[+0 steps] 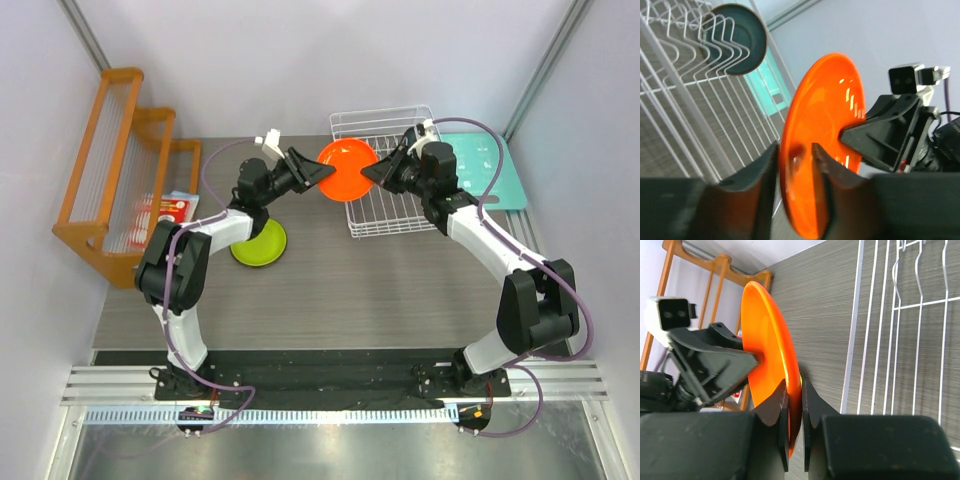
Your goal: Unload the plates from the dish rack
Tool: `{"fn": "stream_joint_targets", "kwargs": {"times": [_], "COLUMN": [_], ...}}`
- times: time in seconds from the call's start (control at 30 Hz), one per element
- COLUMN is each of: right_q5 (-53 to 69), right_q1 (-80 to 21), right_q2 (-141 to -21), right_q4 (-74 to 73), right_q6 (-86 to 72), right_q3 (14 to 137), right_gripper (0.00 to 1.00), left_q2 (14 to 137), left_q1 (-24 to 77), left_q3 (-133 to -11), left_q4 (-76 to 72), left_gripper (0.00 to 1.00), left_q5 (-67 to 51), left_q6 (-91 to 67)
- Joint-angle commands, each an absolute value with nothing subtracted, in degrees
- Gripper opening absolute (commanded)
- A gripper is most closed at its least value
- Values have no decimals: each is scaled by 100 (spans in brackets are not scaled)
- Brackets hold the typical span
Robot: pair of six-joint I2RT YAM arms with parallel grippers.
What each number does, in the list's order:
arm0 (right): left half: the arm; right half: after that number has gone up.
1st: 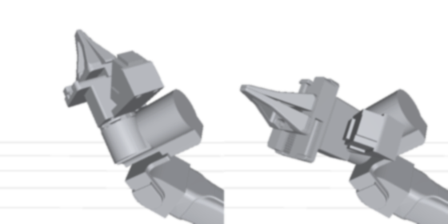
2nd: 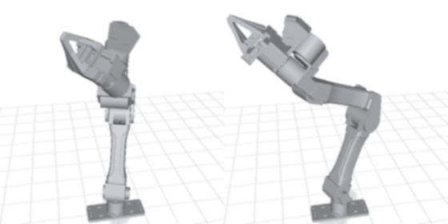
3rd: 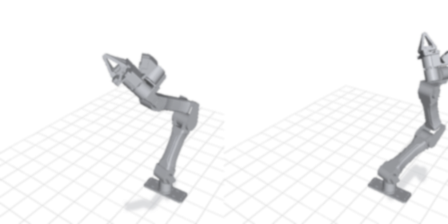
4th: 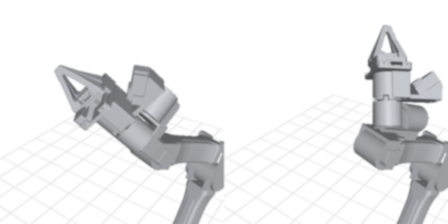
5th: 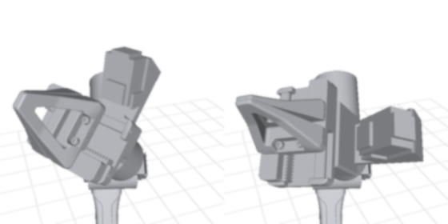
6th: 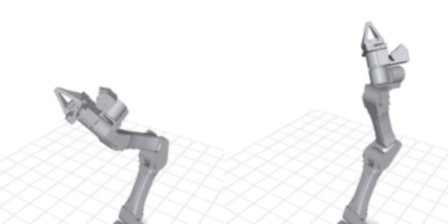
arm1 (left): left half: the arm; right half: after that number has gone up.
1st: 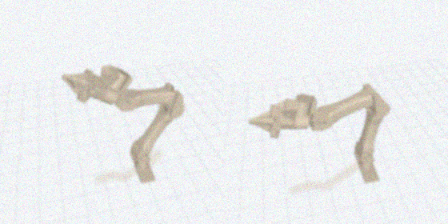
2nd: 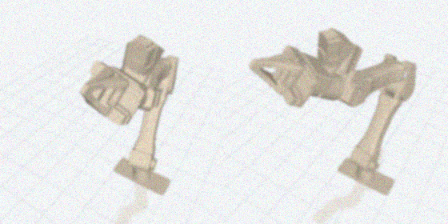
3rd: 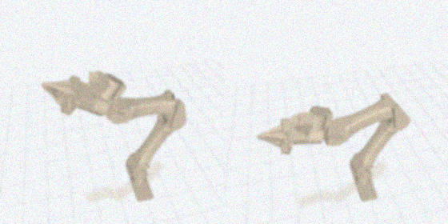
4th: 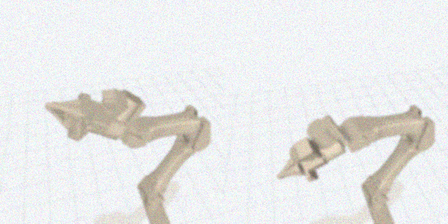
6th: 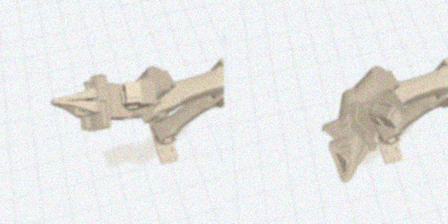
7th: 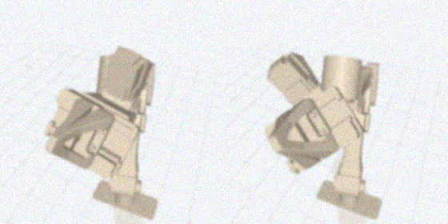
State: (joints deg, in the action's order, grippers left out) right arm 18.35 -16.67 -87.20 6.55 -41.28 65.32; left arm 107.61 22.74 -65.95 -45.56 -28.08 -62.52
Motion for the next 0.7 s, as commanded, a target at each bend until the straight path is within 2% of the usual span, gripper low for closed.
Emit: {"fn": "stream_joint_targets", "kwargs": {"times": [0.0, 0.07, 0.1, 0.27, 0.37, 0.43, 0.57, 0.67], "right_q5": [1995, 2039, 2056, 1925, 1724, 1478, 749, 642], "right_q1": [-1661, -1661, -1661, -1644, -1582, -1538, -1450, -1354], "right_q2": [-8473, -8525, -8534, -8534, -8534, -8490, -8394, -8367], "right_q4": [1309, 1318, 1318, 1152, 819, 564, -121, -307], "right_q6": [-4359, -4368, -4359, -4210, -3965, -3667, -3121, -2918], "right_q3": [6574, 6609, 6618, 6732, 6873, 7013, 7189, 7286], "right_gripper": [1, 1, 1, 18, 47, 62, 68, 69], "left_q2": [10477, 10424, 10406, 10327, 10231, 10126, 9774, 9449], "left_q1": [2294, 2294, 2294, 2294, 2285, 2285, 2224, 2058], "left_q3": [-6408, -6381, -6372, -6293, -6284, -6249, -6135, -5916], "left_q4": [-4808, -4615, -4562, -4360, -3931, -3693, -2676, -2295], "left_gripper": [9, 0, 0, 0, 0, 0, 0, 0], "left_q5": [-2769, -2742, -2707, -2637, -2426, -2260, -1611, -1346], "left_q6": [-6126, -6004, -5977, -5836, -5652, -5406, -4756, -4448]}}
